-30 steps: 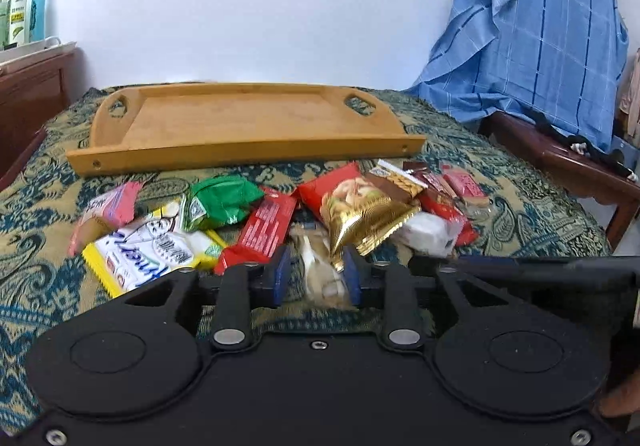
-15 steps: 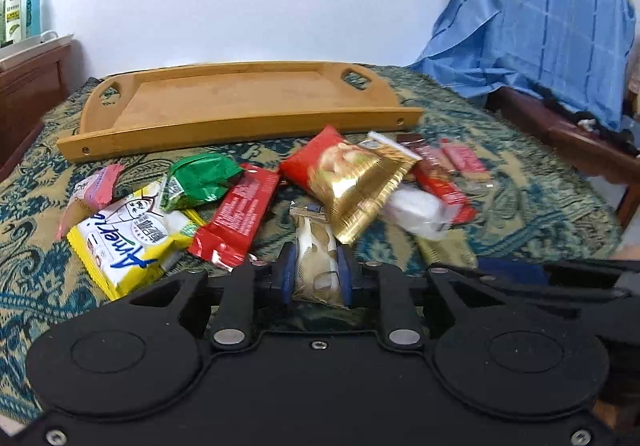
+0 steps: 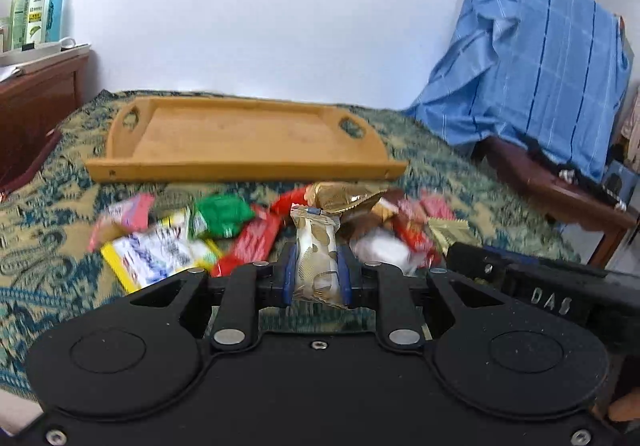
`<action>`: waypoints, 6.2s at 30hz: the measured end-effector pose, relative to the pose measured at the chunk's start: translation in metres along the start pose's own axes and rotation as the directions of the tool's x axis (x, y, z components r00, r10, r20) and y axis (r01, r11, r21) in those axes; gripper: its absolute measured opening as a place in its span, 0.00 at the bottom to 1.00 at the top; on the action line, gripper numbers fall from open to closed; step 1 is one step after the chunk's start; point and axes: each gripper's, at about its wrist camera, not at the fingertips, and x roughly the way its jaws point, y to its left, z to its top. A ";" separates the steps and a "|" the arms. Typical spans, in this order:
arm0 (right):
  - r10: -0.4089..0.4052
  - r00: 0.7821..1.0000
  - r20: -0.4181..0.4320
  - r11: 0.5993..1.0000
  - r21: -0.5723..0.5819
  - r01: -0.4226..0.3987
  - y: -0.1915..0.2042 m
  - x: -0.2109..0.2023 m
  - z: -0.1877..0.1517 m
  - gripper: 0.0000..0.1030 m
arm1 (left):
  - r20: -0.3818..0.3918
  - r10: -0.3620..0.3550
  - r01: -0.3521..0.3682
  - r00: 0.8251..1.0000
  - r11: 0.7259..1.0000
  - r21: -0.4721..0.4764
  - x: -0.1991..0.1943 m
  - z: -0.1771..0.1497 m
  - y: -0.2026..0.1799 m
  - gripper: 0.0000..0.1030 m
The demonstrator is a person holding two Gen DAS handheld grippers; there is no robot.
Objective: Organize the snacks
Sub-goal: 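Carry both packets onto the wooden tray and open both tools, then grasp red bar with left tool while right tool grasps brown-red bar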
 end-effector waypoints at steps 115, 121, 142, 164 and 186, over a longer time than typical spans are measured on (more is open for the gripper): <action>0.058 0.996 -0.072 0.998 0.008 -0.057 0.000 0.211 0.108 0.72 | -0.059 0.226 -0.227 0.972 0.974 -0.003 0.164 0.111 0.088 0.65; 0.079 0.996 -0.049 0.997 0.027 -0.078 -0.008 0.182 0.100 0.83 | -0.016 0.201 -0.201 0.979 0.979 -0.019 0.133 0.105 0.078 0.81; -0.107 0.994 0.001 0.994 0.014 0.107 -0.065 0.094 0.064 0.70 | -0.059 0.179 -0.176 0.982 0.983 0.044 0.079 0.037 0.055 0.44; -0.053 0.989 -0.138 0.989 -0.141 0.033 -0.024 0.102 0.031 0.53 | -0.130 0.097 -0.081 0.987 0.989 0.123 0.081 0.014 0.031 0.35; -0.055 0.998 0.000 0.998 -0.007 0.055 -0.036 0.088 0.044 0.27 | -0.032 0.099 -0.097 0.995 0.994 0.044 0.068 0.047 0.032 0.23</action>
